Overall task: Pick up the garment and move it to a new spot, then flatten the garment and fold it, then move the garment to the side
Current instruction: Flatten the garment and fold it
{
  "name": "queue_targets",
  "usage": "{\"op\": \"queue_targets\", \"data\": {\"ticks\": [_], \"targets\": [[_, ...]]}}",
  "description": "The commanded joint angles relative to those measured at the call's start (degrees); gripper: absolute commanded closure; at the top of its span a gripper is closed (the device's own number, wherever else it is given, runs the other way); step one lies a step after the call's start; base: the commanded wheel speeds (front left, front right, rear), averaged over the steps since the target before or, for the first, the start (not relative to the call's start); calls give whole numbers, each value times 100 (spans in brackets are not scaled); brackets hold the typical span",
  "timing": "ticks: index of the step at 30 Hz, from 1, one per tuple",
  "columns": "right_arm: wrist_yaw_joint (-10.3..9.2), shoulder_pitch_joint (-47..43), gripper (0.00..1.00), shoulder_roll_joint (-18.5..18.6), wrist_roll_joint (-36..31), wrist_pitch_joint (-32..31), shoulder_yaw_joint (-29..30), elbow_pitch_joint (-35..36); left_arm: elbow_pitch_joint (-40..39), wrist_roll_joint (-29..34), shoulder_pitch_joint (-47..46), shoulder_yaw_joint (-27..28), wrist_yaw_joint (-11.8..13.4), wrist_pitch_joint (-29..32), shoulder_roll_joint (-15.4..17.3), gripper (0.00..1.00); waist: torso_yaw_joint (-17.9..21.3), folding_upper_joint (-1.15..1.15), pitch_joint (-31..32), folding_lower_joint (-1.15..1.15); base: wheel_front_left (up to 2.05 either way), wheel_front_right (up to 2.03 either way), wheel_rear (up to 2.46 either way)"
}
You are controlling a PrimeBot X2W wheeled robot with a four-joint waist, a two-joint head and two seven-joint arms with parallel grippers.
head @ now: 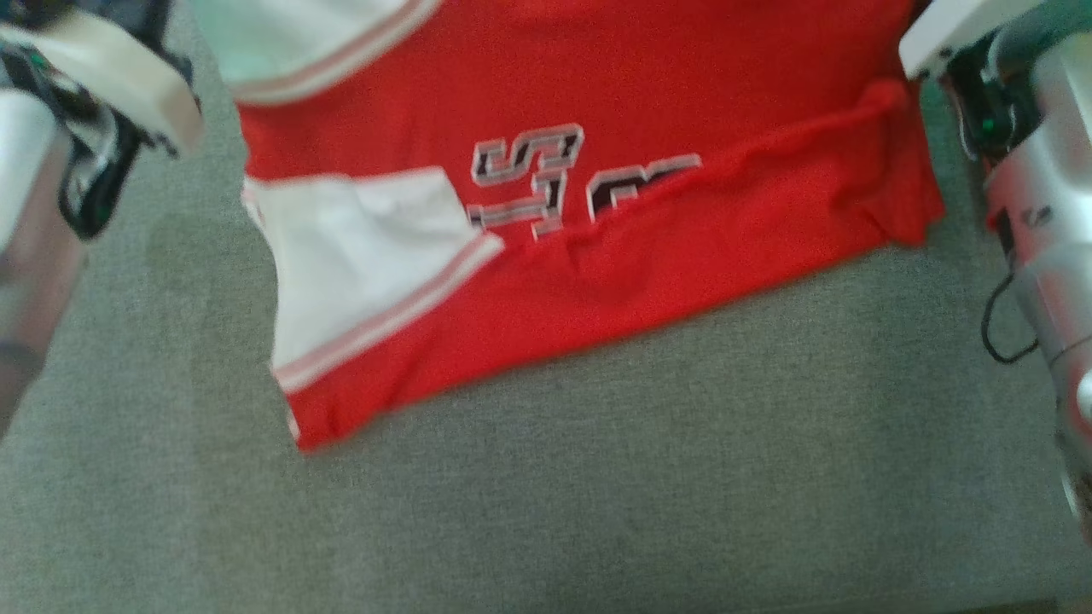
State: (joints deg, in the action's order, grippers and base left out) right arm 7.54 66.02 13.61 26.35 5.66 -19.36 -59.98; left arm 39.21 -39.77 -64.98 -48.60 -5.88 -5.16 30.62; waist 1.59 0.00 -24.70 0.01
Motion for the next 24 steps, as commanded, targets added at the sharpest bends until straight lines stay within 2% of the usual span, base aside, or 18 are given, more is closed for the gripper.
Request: {"op": "queue_targets", "data": {"ticks": [1,4,10,15,20,24], "targets": [[-5,259,100,-97,113,194,42,108,138,64,-478,293,-18,-214,209,100,18,0,-1,-1,0,0,0],[-5,333,100,-148,218,419,24,39,491,130,-692,281,-53,-539,71,100,9,0,22,-1,0,0,0],[-5,211,100,-99,462,497,-133,-75,814,154,-658,140,-117,-807,-122,100,-62,0,145,-1,0,0,0],[-5,-122,100,73,752,374,-414,-106,747,-222,-224,-86,-155,-803,-201,100,-146,0,373,-1,0,0,0],[-5,-564,100,370,939,152,-831,-101,35,-924,391,-538,-158,-450,76,100,-244,0,659,-1,0,0,0],[-5,-913,100,636,1101,-123,-1169,-83,-787,-1500,882,-938,-159,78,438,100,-323,0,855,-1,0,0,0]]}}
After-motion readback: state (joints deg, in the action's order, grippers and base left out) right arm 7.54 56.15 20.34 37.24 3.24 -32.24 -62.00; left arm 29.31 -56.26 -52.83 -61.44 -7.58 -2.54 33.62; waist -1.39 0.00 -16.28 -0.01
